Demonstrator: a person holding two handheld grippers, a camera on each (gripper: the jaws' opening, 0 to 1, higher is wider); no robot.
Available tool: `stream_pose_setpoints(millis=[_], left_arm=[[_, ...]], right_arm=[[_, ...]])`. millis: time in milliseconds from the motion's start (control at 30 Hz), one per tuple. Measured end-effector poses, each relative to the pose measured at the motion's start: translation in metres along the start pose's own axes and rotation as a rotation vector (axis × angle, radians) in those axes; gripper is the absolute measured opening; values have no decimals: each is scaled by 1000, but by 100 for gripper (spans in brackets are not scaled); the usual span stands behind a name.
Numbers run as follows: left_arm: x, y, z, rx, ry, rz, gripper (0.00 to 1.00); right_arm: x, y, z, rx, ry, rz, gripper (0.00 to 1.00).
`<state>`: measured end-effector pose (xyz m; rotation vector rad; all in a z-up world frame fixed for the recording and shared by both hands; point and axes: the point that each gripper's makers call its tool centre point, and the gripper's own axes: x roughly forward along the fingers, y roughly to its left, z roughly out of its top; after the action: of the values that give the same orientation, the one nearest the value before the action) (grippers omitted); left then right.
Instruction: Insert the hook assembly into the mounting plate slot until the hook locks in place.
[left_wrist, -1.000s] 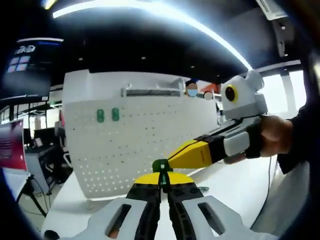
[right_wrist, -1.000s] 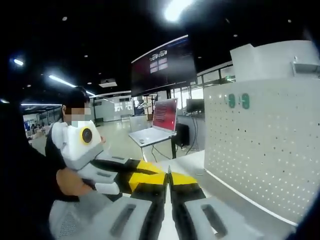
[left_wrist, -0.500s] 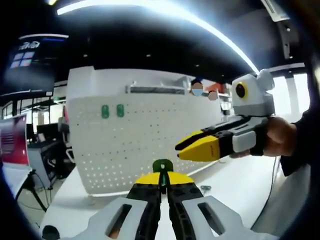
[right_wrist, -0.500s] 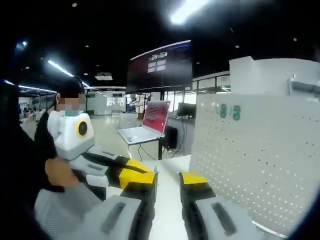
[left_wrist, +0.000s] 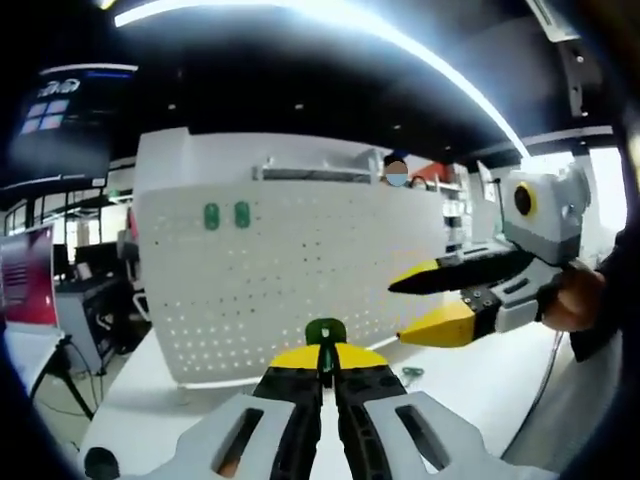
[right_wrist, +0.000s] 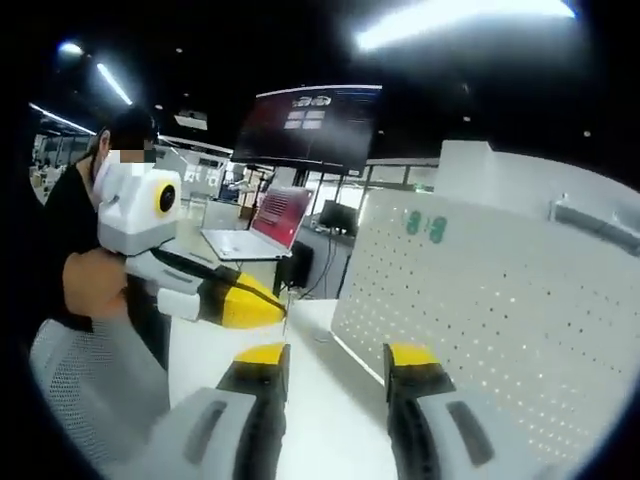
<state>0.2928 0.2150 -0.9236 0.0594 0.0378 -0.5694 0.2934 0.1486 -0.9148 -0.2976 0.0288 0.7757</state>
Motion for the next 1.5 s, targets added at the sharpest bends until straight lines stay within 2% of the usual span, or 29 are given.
stream_pose_setpoints(millis=[100, 200, 300, 400, 500, 633, 733, 867, 900, 1133, 1500], left_arm=[[0, 1, -1, 0, 4, 3, 3], [0, 5, -2, -6, 9, 16, 3], [-1, 10, -5, -27, 17, 32, 3], [-1, 13, -6, -49, 22, 40, 3], [0, 15, -5, -75, 23, 41, 3], [7, 22, 0, -61, 36, 54, 3], [15, 36, 11, -41, 30, 73, 3], [33, 70, 32, -16, 7, 121, 3], [38, 81, 41, -9, -10, 140, 3], [73, 134, 79, -7, -54, 206, 3], [118, 181, 113, 60, -76, 272, 3]], right_arm=[[-1, -3, -3, 11, -2, -7, 36], [-1, -3, -9, 64, 0, 12, 37], [0, -2, -9, 128, -11, 42, 40], [-2, -6, -6, 155, -31, 51, 41], [-6, -15, -3, 173, -52, 38, 42], [-9, -30, -1, 245, -82, 10, 45], [-10, -35, -5, 260, -72, -2, 47], [-11, -39, -4, 273, -77, -19, 50], [-11, -40, -4, 275, -78, -20, 50], [-12, -46, -6, 293, -75, -39, 54], [-13, -52, -16, 313, -43, -57, 56]])
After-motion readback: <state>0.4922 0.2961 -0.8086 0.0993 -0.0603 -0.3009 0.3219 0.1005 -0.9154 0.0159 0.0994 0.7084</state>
